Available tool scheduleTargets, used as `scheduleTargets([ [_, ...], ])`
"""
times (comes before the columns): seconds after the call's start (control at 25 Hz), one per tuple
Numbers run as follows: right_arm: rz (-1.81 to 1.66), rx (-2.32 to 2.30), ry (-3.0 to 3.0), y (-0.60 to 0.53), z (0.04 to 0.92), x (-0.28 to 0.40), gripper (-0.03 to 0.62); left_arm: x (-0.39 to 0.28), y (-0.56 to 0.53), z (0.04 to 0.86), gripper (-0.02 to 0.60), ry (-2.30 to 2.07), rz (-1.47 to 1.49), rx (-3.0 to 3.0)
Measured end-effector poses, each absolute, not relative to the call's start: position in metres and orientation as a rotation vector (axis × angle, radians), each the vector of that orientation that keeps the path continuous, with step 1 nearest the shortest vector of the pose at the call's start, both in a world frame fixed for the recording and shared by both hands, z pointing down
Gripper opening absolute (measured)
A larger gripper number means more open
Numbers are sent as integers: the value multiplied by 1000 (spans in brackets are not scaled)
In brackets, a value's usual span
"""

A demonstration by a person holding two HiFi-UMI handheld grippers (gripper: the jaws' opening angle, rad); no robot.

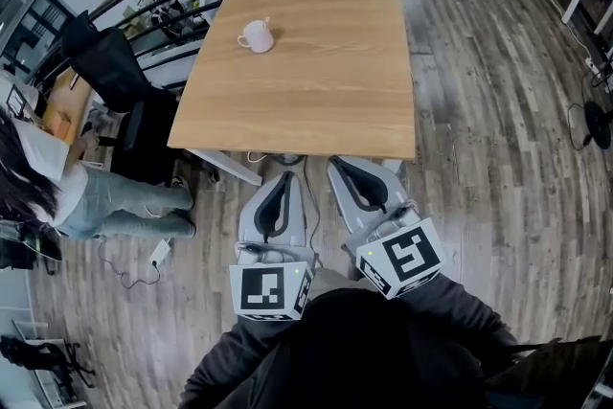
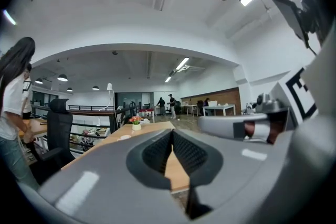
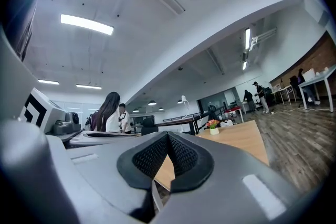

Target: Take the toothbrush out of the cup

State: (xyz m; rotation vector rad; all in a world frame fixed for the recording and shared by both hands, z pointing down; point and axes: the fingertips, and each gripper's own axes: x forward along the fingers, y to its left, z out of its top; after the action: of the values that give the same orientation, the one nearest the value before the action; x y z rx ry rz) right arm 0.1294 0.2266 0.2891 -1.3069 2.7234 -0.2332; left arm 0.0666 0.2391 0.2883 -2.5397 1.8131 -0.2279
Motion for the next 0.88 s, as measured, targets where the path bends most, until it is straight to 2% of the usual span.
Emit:
scheduleTargets([
  [0.88, -299, -1218, 2838, 170, 315, 83, 2, 21, 185, 313, 8, 1977, -210, -2516],
])
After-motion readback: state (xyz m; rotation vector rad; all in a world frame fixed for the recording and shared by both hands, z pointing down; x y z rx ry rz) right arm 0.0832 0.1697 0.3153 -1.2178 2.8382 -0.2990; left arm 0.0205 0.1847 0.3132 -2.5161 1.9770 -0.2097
